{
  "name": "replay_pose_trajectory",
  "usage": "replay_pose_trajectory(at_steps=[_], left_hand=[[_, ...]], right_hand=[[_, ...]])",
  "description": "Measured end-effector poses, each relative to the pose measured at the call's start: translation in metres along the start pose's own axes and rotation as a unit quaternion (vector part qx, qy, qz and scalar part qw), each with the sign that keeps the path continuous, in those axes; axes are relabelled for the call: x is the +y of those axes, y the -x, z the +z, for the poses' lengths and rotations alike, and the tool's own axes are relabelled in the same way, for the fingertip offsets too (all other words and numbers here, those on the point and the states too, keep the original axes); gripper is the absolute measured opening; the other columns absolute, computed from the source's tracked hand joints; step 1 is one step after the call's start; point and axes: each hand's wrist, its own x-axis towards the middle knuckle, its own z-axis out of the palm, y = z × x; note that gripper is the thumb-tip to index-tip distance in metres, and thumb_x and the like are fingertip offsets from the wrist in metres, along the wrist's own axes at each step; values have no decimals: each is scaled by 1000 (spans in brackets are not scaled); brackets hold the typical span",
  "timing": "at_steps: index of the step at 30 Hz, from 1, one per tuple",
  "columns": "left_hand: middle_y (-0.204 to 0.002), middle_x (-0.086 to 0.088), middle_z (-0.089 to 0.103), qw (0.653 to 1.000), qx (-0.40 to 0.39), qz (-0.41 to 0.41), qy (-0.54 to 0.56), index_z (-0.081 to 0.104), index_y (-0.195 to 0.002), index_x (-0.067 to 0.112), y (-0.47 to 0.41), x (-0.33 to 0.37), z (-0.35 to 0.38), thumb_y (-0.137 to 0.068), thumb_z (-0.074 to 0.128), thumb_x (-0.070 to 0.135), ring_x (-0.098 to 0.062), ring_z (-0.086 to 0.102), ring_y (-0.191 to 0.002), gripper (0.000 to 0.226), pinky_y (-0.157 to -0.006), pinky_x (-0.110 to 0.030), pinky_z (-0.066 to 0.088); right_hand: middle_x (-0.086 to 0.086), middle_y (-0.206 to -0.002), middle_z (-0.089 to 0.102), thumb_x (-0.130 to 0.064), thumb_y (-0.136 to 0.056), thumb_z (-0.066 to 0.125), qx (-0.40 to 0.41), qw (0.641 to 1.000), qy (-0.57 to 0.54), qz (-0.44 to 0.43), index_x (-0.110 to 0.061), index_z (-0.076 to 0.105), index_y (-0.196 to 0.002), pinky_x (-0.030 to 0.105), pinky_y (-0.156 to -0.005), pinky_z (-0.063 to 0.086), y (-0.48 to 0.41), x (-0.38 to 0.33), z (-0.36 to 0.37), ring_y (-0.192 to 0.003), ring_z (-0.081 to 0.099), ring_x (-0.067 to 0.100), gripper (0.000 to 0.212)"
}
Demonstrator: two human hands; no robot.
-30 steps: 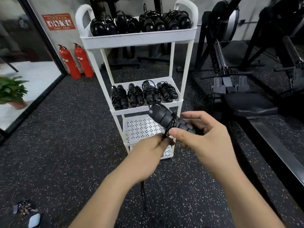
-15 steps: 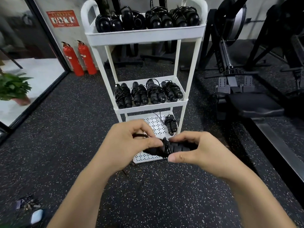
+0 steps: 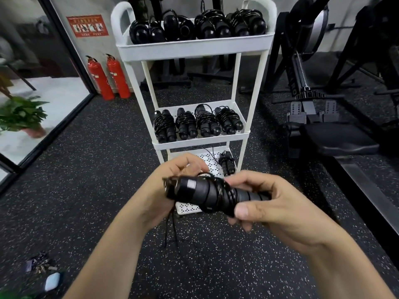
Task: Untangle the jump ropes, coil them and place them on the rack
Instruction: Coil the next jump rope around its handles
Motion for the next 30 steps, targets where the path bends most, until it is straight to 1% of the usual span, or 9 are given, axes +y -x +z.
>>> replay_pose_trajectory(at_steps=[2,3,4,5,9,16,20,27,30], left_hand=[[-73,-15,47,999,21,-20,-21,67,-96,6,-3,-4,10,-111,50,20,-17,43,-63,27,-77,-42,60],[-67,-12,40,998,48,-42,-16,66,-90,8,-5,-5,15,-113,47,17,-15,38,-58,31,-99,-72,44],[-62,-5,37,996,67,-53,0,67,-86,11,-6,-5,20,-113,48,20,-13,35,-54,34,-93,-49,58],[-61,1,36,996,77,-54,6,70,-85,16,-7,-4,25,-113,50,27,-12,32,-52,35,-64,-23,41],[-64,9,38,989,66,-30,-128,72,-104,43,-8,-6,40,-110,49,49,-13,32,-58,25,-60,-37,30],[-61,13,53,943,72,-16,-325,71,-88,35,-2,-4,36,-102,65,51,-6,42,-54,22,-53,-24,36],[-58,7,52,958,130,12,-257,76,-85,31,3,5,24,-92,82,41,-11,40,-52,13,-52,-25,36],[-67,-3,59,969,174,51,-169,79,-90,32,6,12,3,-78,93,32,-16,52,-60,19,-62,-27,48],[-73,-5,60,979,162,49,-114,80,-94,28,5,13,-1,-72,92,36,-17,47,-63,26,-65,-28,44]], right_hand=[[14,-100,76,-27,-68,101,28,998,-40,-38,-12,79,-119,28,-62,56,-4,3,4,-80,71,25,58],[12,-100,76,-34,-65,103,52,996,-55,-54,-13,80,-118,28,-63,57,-6,4,5,-80,71,24,62],[12,-102,76,-38,-62,105,79,992,-74,-68,-13,81,-117,28,-63,57,-9,6,7,-80,72,24,65],[12,-103,76,-39,-61,104,107,986,-95,-81,-13,81,-116,27,-64,58,-12,7,8,-81,72,24,65],[10,-101,77,-30,-69,93,256,955,-87,-119,-20,83,-112,32,-69,58,-18,7,4,-84,72,27,46],[-11,-97,80,-34,-81,95,339,904,253,-61,-45,78,-108,45,-87,62,-18,16,-10,-93,75,18,34],[-26,-80,72,-42,-78,96,286,882,372,33,-46,79,-103,12,-57,42,-20,18,-17,-65,62,-6,30],[10,-100,78,-37,-78,96,31,960,248,126,-34,83,-106,33,-81,48,-17,14,-8,-83,64,15,31],[4,-94,75,-26,-82,94,-23,980,155,119,-26,82,-112,37,-77,51,-14,9,-7,-84,65,19,32]])
